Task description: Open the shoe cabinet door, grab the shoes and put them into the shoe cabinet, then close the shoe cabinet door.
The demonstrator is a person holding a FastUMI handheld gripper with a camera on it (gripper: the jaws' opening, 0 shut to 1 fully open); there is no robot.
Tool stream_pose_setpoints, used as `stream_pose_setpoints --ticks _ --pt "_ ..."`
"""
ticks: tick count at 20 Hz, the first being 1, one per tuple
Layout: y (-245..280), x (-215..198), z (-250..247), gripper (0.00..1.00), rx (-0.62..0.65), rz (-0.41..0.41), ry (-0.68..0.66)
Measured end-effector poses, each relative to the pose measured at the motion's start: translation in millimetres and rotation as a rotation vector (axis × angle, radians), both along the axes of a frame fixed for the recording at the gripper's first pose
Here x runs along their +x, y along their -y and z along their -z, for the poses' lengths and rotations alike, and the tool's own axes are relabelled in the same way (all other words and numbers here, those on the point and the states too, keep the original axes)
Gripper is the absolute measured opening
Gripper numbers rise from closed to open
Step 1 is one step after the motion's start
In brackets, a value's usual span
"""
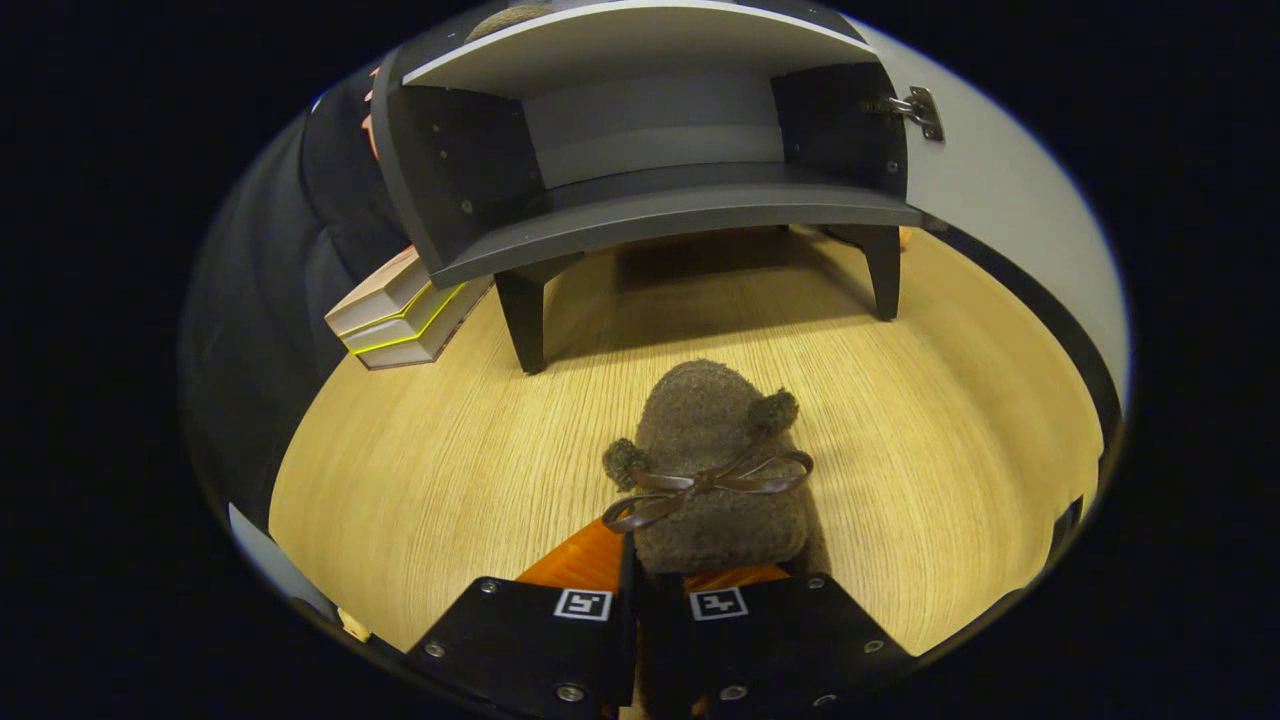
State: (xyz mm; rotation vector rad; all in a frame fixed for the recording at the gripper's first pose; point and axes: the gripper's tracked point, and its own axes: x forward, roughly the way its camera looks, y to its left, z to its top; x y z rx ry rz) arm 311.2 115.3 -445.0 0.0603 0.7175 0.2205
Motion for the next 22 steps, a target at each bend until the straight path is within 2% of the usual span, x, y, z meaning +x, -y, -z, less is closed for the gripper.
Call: stream_pose_setpoints --ticks 4,10,17,22 --pt "3 -2 -11 0.07 -0.016 0.001 0.041" --pt "25 -24 -51 0.07 -0.005 0.024 0.07" --pt "43 -40 -142 0.07 -0.009 0.05 0.184" --pt "39 -27 -209 0.07 0.006 0.036 0.256"
